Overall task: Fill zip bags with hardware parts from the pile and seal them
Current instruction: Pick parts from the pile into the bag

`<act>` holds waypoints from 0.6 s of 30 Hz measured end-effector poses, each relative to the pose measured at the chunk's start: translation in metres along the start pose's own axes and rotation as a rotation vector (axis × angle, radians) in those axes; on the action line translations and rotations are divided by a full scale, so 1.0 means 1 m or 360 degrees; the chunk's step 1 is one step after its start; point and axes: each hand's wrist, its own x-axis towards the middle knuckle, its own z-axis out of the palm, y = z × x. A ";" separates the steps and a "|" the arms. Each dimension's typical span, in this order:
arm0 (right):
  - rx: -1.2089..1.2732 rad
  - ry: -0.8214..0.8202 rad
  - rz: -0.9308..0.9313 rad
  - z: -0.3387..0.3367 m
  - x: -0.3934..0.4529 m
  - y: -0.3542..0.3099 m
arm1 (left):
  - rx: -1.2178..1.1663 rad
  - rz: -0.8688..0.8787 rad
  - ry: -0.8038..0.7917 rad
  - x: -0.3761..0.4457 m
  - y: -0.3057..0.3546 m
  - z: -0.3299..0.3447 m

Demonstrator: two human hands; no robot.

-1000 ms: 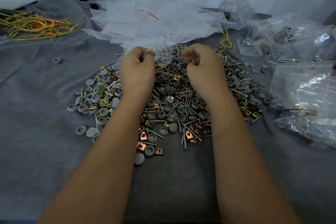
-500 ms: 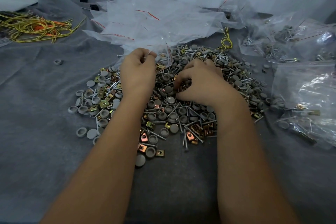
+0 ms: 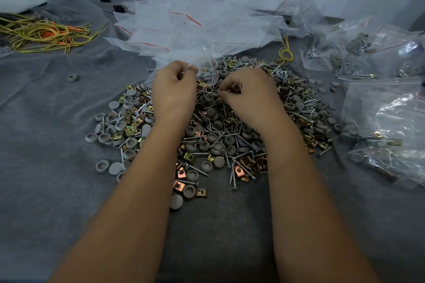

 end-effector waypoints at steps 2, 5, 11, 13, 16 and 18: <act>0.0211 0.0079 0.0089 0.002 -0.001 -0.001 | -0.0005 0.0003 -0.0007 0.000 0.000 0.000; 0.0351 0.0184 0.0177 0.003 -0.002 0.000 | -0.0006 0.0004 -0.0013 0.000 -0.001 0.000; 0.0538 0.0364 0.0151 0.004 -0.001 -0.007 | 0.0056 0.0060 -0.0051 0.002 -0.004 0.001; 0.0549 0.0411 0.0138 0.004 -0.001 -0.009 | 0.0154 0.0138 -0.0096 0.002 -0.005 0.001; 0.0571 0.0425 0.0111 0.004 -0.001 -0.009 | 0.0275 0.0234 -0.0155 -0.001 -0.004 0.003; 0.0566 0.0424 0.0087 0.006 -0.001 -0.009 | 0.0307 0.0264 -0.0168 -0.002 -0.004 0.003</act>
